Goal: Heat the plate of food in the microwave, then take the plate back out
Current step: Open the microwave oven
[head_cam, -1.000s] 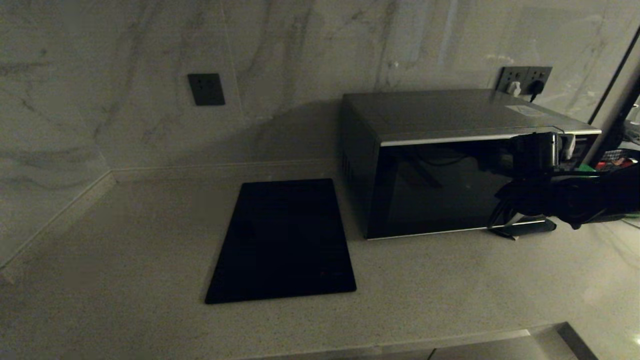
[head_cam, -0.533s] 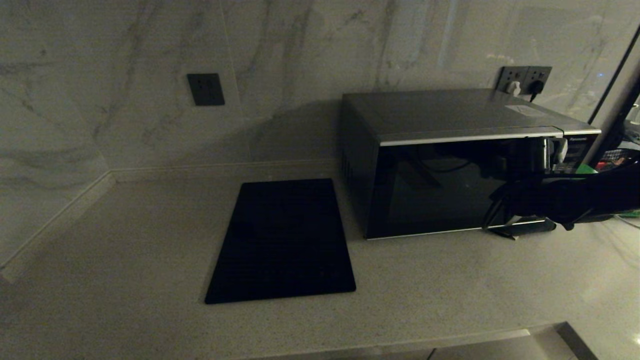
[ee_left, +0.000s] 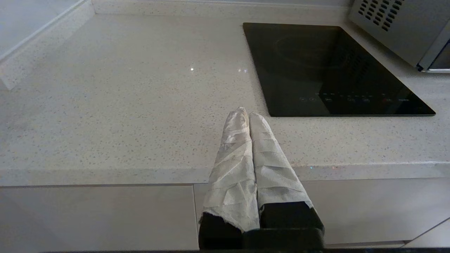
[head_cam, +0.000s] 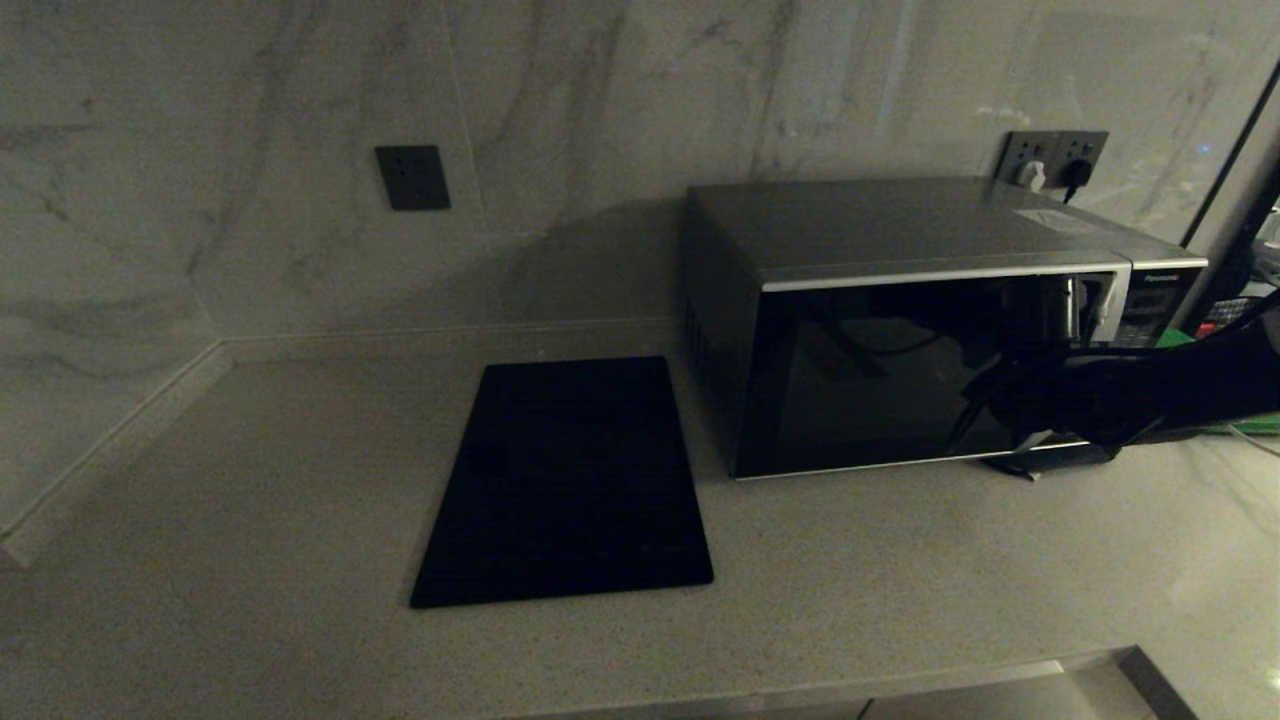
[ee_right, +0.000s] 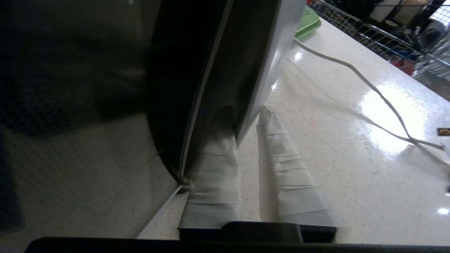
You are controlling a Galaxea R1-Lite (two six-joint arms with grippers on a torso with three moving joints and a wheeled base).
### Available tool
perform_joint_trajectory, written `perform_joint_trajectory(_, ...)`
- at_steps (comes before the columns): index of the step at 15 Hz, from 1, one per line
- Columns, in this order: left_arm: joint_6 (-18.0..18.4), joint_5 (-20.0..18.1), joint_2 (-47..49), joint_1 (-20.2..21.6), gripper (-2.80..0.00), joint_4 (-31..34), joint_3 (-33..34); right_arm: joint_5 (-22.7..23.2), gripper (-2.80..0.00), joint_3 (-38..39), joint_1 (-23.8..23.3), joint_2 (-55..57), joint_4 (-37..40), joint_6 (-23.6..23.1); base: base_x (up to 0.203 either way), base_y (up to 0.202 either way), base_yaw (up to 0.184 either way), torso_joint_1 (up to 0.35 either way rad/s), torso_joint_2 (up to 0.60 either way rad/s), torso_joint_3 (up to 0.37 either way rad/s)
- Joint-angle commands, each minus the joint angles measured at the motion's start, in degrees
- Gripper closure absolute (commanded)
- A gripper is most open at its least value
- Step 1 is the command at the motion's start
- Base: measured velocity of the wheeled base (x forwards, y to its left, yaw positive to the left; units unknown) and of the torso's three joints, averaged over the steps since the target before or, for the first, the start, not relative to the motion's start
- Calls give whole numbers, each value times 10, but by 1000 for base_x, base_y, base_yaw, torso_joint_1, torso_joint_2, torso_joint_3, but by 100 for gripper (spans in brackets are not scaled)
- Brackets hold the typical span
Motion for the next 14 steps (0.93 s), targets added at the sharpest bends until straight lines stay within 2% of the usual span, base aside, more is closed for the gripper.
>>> perform_joint_trajectory(1,0,0,1,0,0,0,0,-19,0,-4,0,-1,2,-5,0,0,0,0,0,0)
perform_joint_trajectory(14,0,0,1,0,0,0,0,-49,0,34,22,-47,3,-5,0,0,0,0,0,0)
